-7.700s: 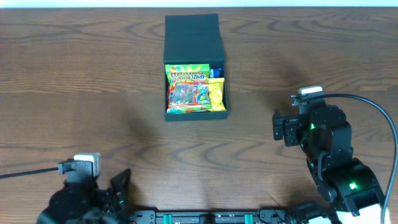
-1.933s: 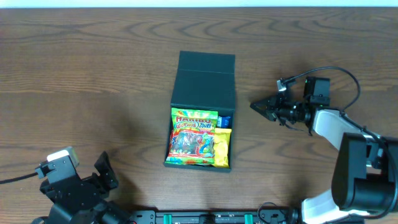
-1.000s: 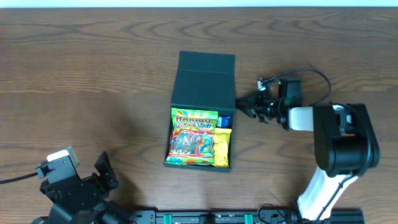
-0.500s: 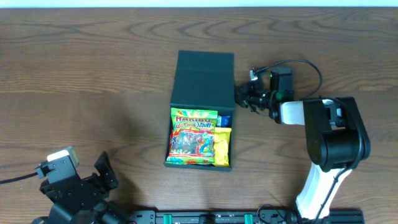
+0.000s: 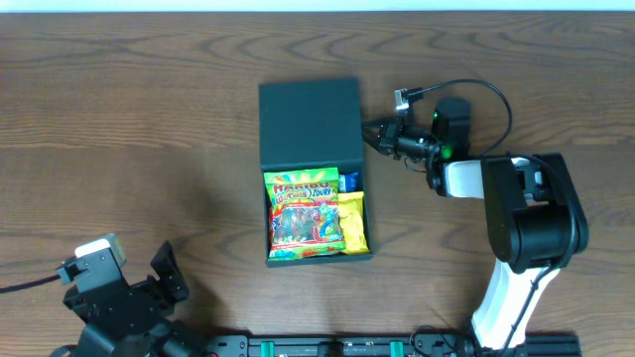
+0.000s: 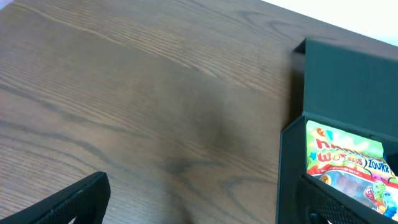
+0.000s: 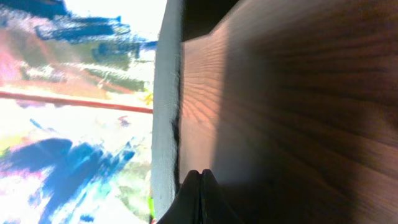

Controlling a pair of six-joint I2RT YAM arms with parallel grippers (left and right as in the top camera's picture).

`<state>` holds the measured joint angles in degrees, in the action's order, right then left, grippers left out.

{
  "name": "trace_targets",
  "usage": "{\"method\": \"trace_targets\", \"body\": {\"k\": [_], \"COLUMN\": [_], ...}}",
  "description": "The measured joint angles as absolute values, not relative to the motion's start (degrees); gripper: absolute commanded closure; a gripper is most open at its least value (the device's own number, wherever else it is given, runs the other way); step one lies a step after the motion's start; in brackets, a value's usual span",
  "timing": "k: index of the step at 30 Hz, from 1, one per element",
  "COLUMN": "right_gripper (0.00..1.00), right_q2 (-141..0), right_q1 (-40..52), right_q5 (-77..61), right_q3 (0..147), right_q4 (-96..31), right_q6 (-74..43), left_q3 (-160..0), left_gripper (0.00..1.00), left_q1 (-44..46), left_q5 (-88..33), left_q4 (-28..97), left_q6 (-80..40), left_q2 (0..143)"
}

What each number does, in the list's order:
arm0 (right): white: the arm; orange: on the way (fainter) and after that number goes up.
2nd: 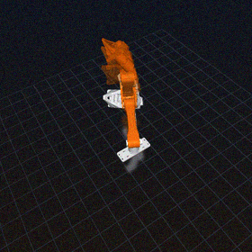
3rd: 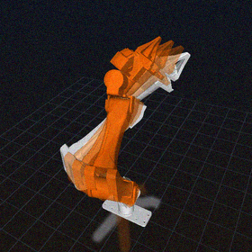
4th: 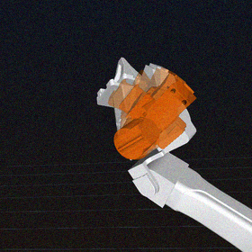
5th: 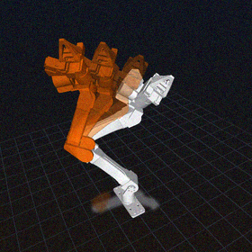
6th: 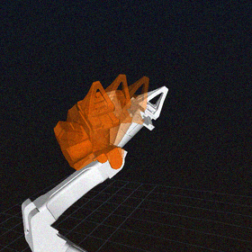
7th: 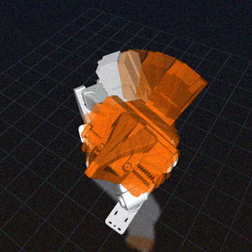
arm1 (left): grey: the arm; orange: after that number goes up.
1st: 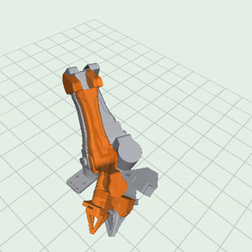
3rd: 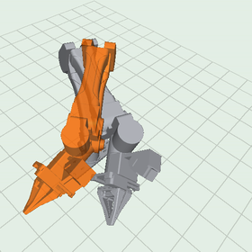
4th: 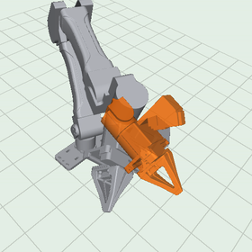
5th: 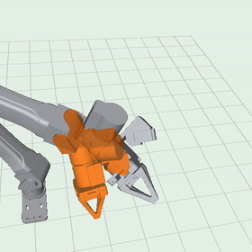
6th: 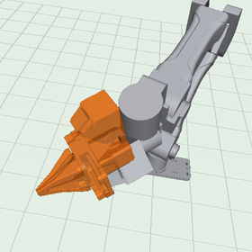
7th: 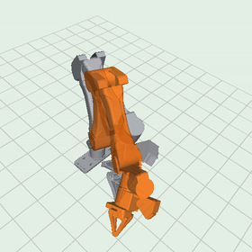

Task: Pack container
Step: 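Grip the lid edge with the right gripper and swing it closed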

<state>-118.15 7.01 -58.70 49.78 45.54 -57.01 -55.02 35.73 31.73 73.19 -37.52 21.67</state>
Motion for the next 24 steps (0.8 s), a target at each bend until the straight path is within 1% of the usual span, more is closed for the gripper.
{"method": "trace_targets", "body": {"k": [8, 15, 24], "right_gripper": [0.98, 0.98, 0.98], "right_q2": [-115.44, -104.38, -92.86], "right_q1": [7.01, 8.21, 13.21], "right_q5": [-61.91, -66.08, -73.84], "right_q3": [49.80, 49.82, 49.82], "right_q4": [47.88, 48.82, 48.97], "right_q6": [-57.49, -56.40, -51.70], "left_q3": [-55.02, -55.02, -55.02], "left_gripper": [0.05, 0.05, 0.05], "left_q1": [35.73, 35.73, 35.73], "left_q5": [31.73, 31.73, 31.75], "left_q4": [73.21, 73.19, 73.21], "left_q6": [-37.52, -37.52, -37.52], "left_q2": [21.67, 21.67, 21.67]}}
